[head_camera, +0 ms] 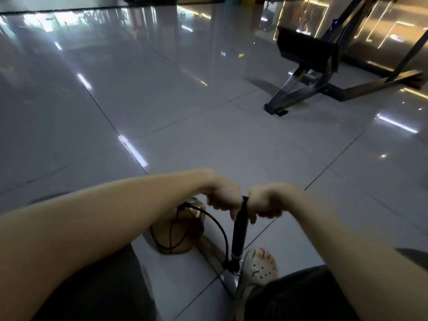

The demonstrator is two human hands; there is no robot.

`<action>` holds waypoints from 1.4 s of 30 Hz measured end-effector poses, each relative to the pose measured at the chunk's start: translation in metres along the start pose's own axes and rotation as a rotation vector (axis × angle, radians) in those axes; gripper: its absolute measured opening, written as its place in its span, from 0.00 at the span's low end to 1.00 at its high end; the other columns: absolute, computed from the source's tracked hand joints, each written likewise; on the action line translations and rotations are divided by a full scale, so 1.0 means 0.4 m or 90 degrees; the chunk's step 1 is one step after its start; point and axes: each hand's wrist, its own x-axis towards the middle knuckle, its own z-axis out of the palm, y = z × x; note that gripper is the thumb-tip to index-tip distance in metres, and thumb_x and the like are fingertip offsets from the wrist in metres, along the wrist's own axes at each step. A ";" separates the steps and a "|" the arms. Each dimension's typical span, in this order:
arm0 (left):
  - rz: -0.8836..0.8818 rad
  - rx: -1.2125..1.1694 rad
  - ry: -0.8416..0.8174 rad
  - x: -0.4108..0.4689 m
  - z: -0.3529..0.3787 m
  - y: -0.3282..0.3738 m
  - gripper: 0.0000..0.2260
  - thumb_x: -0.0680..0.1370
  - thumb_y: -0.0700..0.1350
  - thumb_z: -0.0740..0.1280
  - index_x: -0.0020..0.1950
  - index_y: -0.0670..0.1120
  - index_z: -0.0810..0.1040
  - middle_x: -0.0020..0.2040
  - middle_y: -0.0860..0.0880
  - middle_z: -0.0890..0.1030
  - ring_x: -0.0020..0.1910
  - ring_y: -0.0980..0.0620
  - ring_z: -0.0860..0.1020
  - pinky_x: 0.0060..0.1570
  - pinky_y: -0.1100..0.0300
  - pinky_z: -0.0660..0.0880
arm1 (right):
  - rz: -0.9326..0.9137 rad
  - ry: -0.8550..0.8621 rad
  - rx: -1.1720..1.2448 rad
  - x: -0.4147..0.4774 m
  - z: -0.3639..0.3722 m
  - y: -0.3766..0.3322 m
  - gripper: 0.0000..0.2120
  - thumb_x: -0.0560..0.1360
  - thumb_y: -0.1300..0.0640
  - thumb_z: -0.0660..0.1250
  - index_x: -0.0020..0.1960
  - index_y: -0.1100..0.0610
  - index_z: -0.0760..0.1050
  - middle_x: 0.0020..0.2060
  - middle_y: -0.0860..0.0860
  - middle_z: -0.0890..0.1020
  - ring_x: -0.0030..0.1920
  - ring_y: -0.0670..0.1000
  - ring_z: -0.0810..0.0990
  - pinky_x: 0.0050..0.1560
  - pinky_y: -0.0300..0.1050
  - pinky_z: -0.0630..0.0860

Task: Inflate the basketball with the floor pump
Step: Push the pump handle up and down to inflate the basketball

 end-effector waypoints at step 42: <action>0.017 0.042 0.006 -0.062 -0.028 0.062 0.13 0.75 0.42 0.74 0.35 0.45 0.73 0.27 0.49 0.68 0.25 0.51 0.64 0.29 0.58 0.61 | 0.009 -0.005 0.047 -0.053 -0.022 0.030 0.06 0.74 0.58 0.71 0.46 0.59 0.75 0.29 0.52 0.66 0.26 0.51 0.61 0.30 0.44 0.59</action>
